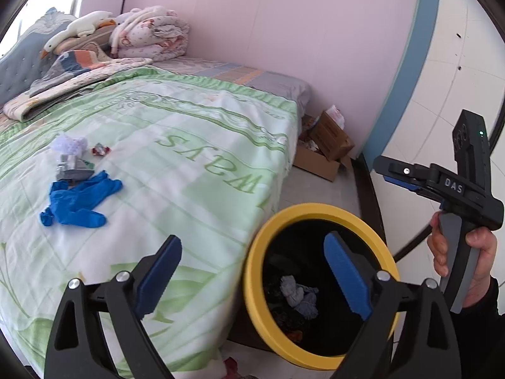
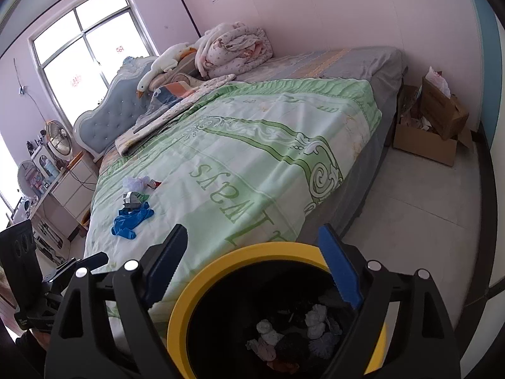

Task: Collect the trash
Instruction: 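Move the left tool to the blue gloves while the right tool approaches the white mesh puff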

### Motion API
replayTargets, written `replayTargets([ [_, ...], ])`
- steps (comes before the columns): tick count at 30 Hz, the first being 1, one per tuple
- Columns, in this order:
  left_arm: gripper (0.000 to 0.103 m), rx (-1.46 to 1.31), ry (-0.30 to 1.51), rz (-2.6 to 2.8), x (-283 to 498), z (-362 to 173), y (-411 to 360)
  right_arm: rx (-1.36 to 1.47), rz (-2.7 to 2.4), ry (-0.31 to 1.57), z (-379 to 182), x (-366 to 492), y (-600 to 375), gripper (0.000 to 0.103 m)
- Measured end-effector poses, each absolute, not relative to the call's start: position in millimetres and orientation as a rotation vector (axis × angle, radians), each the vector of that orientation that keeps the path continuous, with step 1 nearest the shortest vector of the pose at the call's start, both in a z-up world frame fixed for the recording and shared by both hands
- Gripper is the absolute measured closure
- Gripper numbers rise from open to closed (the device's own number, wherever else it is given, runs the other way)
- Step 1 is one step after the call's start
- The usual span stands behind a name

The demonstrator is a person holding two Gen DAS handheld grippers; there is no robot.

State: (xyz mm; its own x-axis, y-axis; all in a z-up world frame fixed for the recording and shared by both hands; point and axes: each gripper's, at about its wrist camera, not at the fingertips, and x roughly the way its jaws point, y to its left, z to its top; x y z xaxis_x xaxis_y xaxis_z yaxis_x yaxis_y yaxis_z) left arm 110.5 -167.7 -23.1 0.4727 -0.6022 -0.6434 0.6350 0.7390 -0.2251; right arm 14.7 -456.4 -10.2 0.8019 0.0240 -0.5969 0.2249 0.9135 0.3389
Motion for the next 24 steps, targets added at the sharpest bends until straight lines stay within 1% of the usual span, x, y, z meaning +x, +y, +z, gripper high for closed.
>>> replayTargets([
  [3, 0.013, 0.017, 0.765, -0.720, 122, -22, -152, 0.390, -0.073, 0.622, -3, 32, -443, 0.017],
  [5, 0.013, -0.002, 0.754, -0.691, 130, -21, -138, 0.377, -0.033, 0.614, 2, 47, -433, 0.012],
  [9, 0.013, -0.034, 0.726, -0.619, 147, -19, -110, 0.317, 0.013, 0.612, 11, 81, -410, 0.010],
  [16, 0.013, -0.092, 0.714, -0.466, 190, -19, -57, 0.265, 0.109, 0.654, 17, 158, -369, 0.009],
  [24, 0.012, -0.099, 0.745, -0.360, 236, -35, -14, 0.251, 0.233, 0.773, 6, 255, -317, 0.008],
])
